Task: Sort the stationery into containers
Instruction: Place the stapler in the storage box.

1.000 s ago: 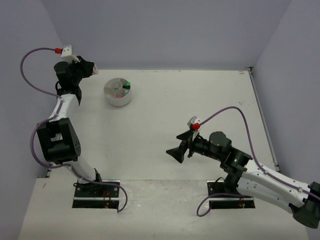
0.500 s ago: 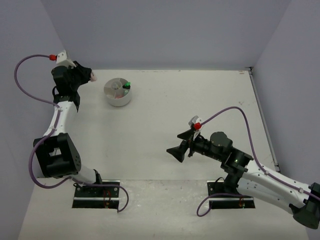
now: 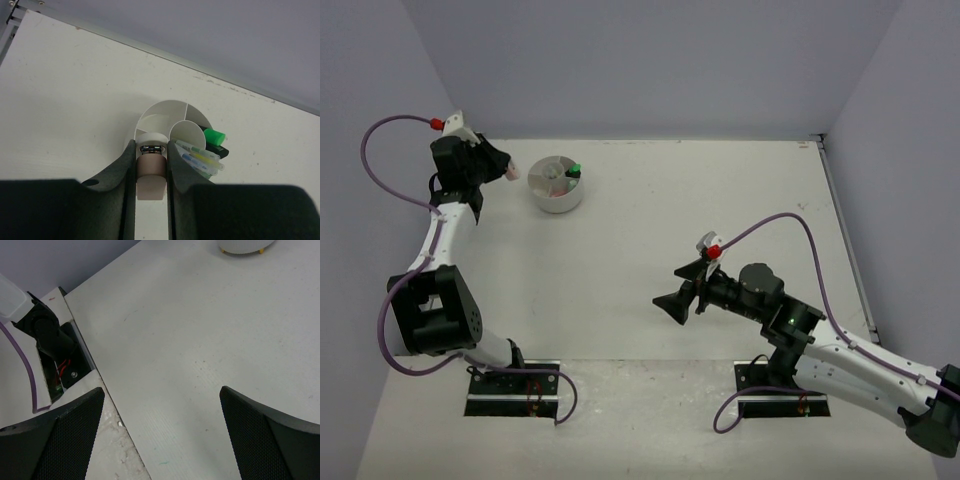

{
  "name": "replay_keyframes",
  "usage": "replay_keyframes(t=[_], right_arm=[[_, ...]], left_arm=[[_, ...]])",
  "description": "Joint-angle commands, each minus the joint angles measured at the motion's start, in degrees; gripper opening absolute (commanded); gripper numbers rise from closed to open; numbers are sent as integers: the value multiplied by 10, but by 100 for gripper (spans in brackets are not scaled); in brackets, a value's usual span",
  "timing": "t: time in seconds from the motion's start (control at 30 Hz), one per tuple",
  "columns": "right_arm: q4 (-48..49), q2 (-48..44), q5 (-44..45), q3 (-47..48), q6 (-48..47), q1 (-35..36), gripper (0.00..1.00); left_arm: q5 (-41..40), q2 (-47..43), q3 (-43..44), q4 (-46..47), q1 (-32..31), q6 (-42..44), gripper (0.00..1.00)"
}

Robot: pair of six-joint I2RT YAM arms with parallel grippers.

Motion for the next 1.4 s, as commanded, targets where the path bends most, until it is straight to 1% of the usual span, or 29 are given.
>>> replay_keyframes(t=[0.0, 0.6, 0.77, 1.2, 1.37], right_arm=[[17, 7, 18, 1, -2, 0, 99], [12, 6, 32, 1, -1, 0, 99], [12, 4, 34, -1, -1, 1, 99], [13, 5, 35, -2, 0, 1, 99], [15, 6, 35, -2, 1, 1, 99]], left_arm=[[8, 8, 34, -1, -3, 16, 0], [2, 16, 33, -14, -9, 16, 0], [0, 16, 28, -35, -9, 16, 0], [5, 20, 29, -31, -10, 13, 0], [27, 34, 47, -7, -11, 15, 0]])
